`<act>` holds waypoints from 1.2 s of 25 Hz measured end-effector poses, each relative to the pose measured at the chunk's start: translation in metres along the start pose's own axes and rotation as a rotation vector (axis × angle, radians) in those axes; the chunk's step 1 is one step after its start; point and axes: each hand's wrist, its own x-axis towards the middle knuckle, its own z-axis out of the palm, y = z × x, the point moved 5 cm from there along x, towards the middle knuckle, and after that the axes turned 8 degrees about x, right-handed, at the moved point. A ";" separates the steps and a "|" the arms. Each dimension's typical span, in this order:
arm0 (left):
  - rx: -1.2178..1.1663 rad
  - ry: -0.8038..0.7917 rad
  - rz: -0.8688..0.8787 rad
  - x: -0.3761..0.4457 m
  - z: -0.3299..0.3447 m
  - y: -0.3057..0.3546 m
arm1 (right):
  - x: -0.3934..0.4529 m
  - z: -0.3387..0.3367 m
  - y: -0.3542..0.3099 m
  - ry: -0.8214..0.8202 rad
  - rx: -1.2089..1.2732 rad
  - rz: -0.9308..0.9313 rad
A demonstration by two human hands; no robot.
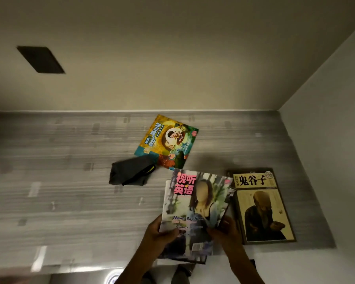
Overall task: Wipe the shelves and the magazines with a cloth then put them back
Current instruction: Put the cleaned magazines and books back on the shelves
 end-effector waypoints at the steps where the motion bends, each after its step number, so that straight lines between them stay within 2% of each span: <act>1: -0.013 -0.043 0.047 -0.005 -0.005 0.015 | 0.004 0.007 -0.015 -0.060 0.104 -0.047; 2: -0.010 -0.073 0.096 -0.010 -0.011 0.031 | 0.007 0.014 -0.029 -0.122 0.159 -0.082; 4: 0.025 -0.066 0.177 -0.012 -0.027 0.056 | 0.008 0.029 -0.060 -0.184 0.113 -0.147; 7: 0.031 0.019 0.214 -0.002 -0.045 0.071 | 0.000 0.047 -0.085 -0.120 -0.048 -0.222; 11: -0.006 0.113 0.246 0.000 -0.045 0.061 | -0.010 0.062 -0.055 -0.018 -0.074 -0.139; 13: -0.085 0.132 0.225 -0.005 -0.044 0.058 | -0.017 0.068 -0.052 -0.058 -0.001 -0.141; 16: -0.172 0.197 0.236 -0.031 -0.049 0.085 | -0.046 0.084 -0.088 -0.203 0.076 -0.191; 19: -0.225 0.273 0.429 -0.079 -0.075 0.156 | -0.092 0.111 -0.169 -0.217 0.141 -0.427; 22: -0.213 0.372 0.690 -0.146 -0.118 0.246 | -0.159 0.152 -0.269 -0.318 0.159 -0.689; 25: -0.175 0.337 0.954 -0.223 -0.150 0.328 | -0.246 0.191 -0.365 -0.450 0.218 -0.959; 28: -0.121 0.301 1.058 -0.272 -0.166 0.382 | -0.307 0.224 -0.441 -0.637 0.270 -1.149; 30: -0.175 0.406 1.117 -0.298 -0.176 0.413 | -0.334 0.250 -0.489 -0.700 0.247 -1.228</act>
